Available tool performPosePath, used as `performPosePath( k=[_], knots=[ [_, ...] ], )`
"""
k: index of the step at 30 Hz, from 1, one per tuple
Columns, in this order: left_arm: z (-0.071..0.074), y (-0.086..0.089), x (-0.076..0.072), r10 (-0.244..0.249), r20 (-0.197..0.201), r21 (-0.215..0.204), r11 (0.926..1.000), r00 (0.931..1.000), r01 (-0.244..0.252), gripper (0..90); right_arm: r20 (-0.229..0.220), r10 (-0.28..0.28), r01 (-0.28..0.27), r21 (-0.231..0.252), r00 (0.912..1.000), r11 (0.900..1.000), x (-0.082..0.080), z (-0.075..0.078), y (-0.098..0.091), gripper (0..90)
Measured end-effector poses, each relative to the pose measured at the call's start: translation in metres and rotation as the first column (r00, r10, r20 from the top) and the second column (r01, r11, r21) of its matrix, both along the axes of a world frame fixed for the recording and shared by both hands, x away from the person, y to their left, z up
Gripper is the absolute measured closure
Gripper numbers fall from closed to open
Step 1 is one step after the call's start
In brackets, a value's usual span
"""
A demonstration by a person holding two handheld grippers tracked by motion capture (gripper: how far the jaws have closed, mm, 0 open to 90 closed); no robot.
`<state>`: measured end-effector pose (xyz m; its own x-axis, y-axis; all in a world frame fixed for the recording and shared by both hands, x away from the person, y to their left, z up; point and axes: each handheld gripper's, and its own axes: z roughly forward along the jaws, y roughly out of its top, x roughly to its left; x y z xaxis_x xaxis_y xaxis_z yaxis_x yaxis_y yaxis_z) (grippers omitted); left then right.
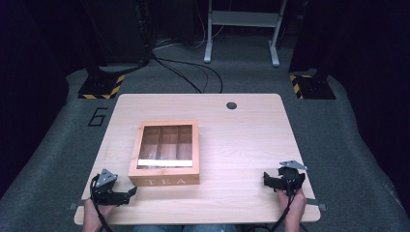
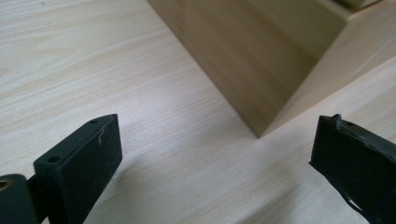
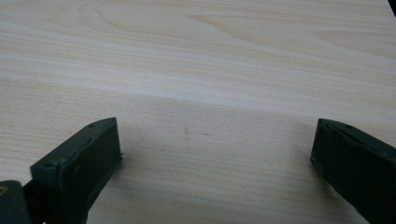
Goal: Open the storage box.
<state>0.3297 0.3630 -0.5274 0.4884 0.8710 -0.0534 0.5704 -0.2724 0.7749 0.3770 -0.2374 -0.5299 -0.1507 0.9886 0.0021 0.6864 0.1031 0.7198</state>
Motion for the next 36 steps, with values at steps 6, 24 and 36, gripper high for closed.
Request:
performPosePath(
  k=[6,24,36],
  knots=[
    [0.01,-0.003,-0.003,-0.004,0.046,-0.067,0.9977,0.9989,0.007,3.4,0.0,0.0,0.0,-0.001,1.0,1.0,0.0,0.0,0.0,1.0],
    [0.029,-0.016,-0.001,-0.066,0.127,-0.098,0.992,0.9897,0.079,20.2,0.0,-0.001,0.001,0.0,1.0,1.0,0.0,0.0,0.0,1.0],
    [0.029,-0.019,-0.003,-0.101,0.163,-0.106,0.9871,0.9814,0.119,33.1,0.0,0.0,0.0,0.0,1.0,1.0,0.0,0.0,0.0,1.0]
  ],
)
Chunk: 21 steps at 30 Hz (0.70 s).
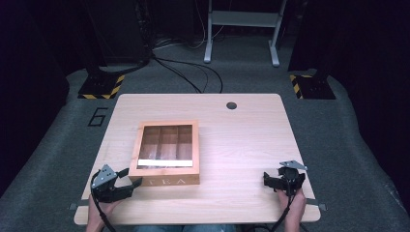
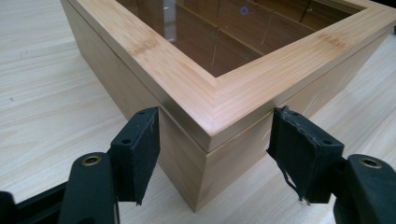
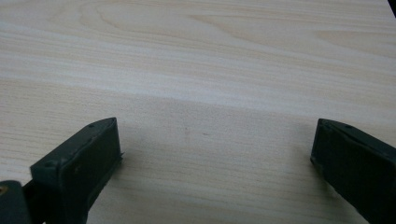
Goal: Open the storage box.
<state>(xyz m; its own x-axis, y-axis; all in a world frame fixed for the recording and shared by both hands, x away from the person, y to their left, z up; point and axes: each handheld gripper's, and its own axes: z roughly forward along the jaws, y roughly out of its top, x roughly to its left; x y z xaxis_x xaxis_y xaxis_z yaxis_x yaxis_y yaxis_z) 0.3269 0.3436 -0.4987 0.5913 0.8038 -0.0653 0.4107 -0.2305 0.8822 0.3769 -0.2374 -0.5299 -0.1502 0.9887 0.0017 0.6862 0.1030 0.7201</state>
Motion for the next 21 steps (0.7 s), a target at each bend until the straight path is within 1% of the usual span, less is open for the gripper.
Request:
performPosePath(
  k=[4,5,7,10,11,13,15,19,21],
  knots=[
    [-0.0007,0.0007,-0.0007,-0.002,0.007,-0.004,1.0,1.0,0.002,33.7,0.0,0.0,0.0,0.0,1.0,1.0,0.0,0.0,0.0,1.0],
    [-0.0019,0.0003,-0.0015,0.004,0.02,-0.01,0.9999,0.9998,-0.004,33.9,0.0,0.0,0.0,0.0,1.0,1.0,0.0,0.0,0.0,1.0],
    [-0.0025,0.0009,-0.002,0.003,0.026,-0.007,1.0,0.9997,-0.003,33.9,0.0,0.0,0.0,0.0,1.0,1.0,0.0,0.0,0.0,1.0],
    [-0.0035,0.0008,-0.0023,0.005,0.029,-0.017,0.9998,0.9996,-0.004,33.9,0.0,0.0,0.0,0.0,1.0,1.0,0.0,0.0,0.0,1.0],
    [-0.0043,0.001,-0.0023,0.005,0.036,-0.022,0.9998,0.9994,-0.004,33.9,0.0,0.0,0.0,0.0,1.0,1.0,0.0,0.0,0.0,1.0],
    [-0.0044,0.0012,-0.0024,0.003,0.035,-0.022,0.9998,0.9994,-0.002,33.8,0.0,0.0,0.0,0.0,1.0,1.0,0.0,0.0,0.0,1.0],
    [-0.0049,0.0013,-0.0023,0.003,0.031,-0.031,0.9995,0.9995,-0.002,33.7,0.0,0.0,0.0,0.0,1.0,1.0,0.0,0.0,0.0,1.0],
    [-0.0046,0.0017,-0.0018,-0.002,0.03,-0.028,0.9996,0.9995,0.003,33.6,0.0,0.0,0.0,0.0,1.0,1.0,0.0,0.0,0.0,1.0],
    [-0.0044,0.0017,-0.0017,-0.002,0.041,-0.019,0.9998,0.9992,0.003,33.6,0.0,0.0,0.0,0.0,1.0,1.0,0.0,0.0,0.0,1.1]
  ],
)
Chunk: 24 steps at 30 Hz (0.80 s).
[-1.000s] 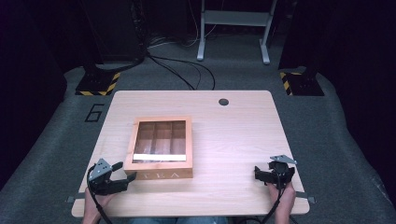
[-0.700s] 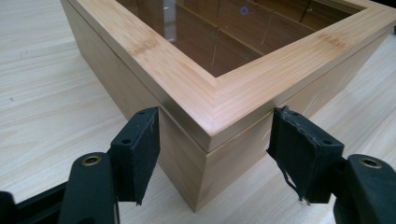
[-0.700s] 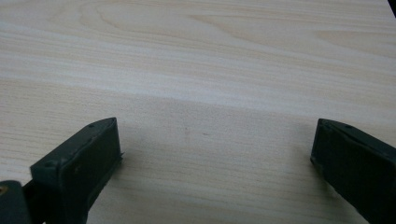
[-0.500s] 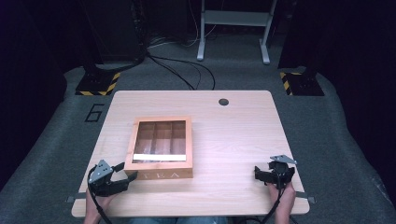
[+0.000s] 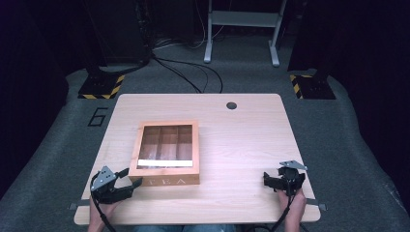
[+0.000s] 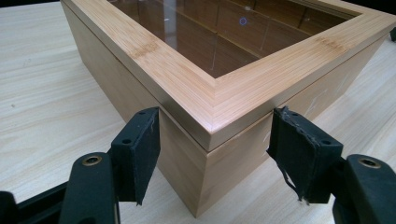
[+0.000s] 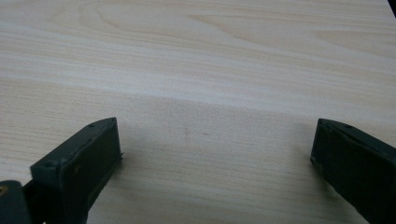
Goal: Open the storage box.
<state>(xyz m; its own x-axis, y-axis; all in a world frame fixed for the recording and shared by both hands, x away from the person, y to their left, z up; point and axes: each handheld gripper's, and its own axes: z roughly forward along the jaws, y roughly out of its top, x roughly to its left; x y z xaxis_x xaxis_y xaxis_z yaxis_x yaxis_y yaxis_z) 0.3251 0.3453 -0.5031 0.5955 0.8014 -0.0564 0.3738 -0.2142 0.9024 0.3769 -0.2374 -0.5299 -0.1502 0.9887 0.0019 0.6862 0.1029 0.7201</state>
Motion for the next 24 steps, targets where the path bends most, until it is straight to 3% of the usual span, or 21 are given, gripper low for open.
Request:
performPosePath(
  k=[15,18,24],
  knots=[
    [0.0009,-0.0011,-0.0015,0.012,0.014,-0.002,0.9999,0.9998,-0.012,33.6,0.001,-0.002,0.002,0.002,1.0,1.0,-0.0001,0.0,0.0002,1.1],
    [0.0014,-0.0015,-0.0025,0.021,0.042,-0.003,0.9998,0.9989,-0.021,33.6,0.001,-0.002,0.002,0.002,1.0,1.0,-0.0001,0.0,0.0002,1.1],
    [0.0029,-0.001,-0.0021,0.018,0.05,0.0,0.9998,0.9986,-0.018,33.6,0.001,-0.002,0.002,0.002,1.0,1.0,-0.0001,0.0,0.0002,1.1]
  ],
)
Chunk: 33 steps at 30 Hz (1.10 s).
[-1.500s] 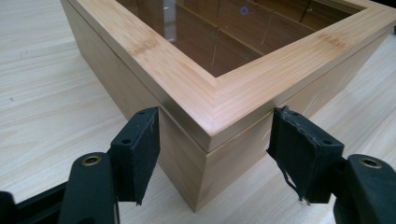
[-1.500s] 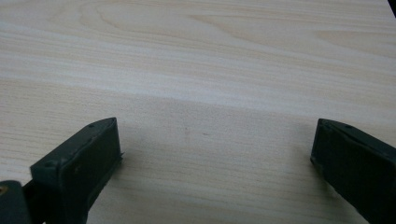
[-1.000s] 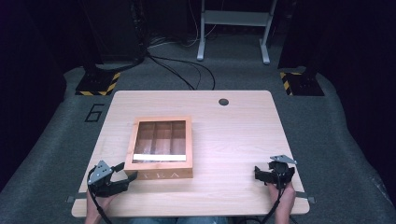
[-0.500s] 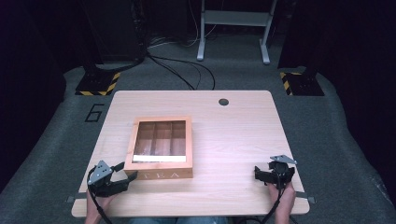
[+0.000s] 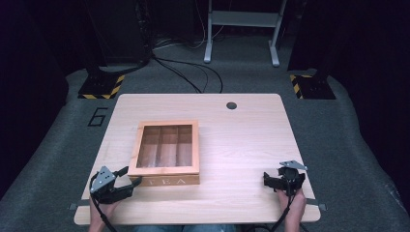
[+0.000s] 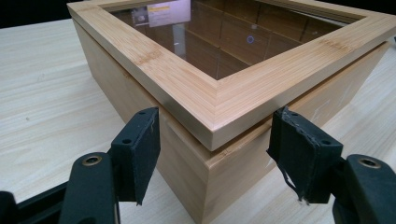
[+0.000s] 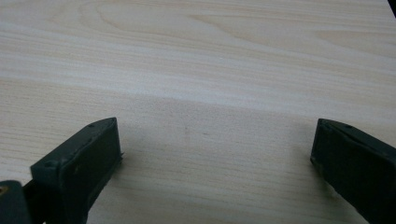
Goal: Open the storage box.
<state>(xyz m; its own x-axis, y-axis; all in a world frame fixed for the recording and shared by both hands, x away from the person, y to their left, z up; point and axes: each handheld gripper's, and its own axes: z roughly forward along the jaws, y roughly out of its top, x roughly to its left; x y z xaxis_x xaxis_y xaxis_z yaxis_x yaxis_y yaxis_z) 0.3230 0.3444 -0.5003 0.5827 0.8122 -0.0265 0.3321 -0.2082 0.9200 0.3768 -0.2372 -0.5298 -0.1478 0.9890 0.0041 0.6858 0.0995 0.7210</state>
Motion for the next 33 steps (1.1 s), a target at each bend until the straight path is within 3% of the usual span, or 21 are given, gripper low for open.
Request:
performPosePath(
  k=[12,33],
  knots=[
    [0.007,-0.001,0.002,0.001,0.02,-0.014,0.9999,0.9998,0.0,33.6,0.0,0.0,0.0,-0.001,1.0,1.0,0.0,0.0,0.0,1.1],
    [0.028,-0.004,0.018,0.038,0.118,0.002,0.9993,0.9923,-0.038,33.7,0.0,0.0,0.0,0.0,1.0,1.0,0.0,0.0,0.0,1.1]
  ],
)
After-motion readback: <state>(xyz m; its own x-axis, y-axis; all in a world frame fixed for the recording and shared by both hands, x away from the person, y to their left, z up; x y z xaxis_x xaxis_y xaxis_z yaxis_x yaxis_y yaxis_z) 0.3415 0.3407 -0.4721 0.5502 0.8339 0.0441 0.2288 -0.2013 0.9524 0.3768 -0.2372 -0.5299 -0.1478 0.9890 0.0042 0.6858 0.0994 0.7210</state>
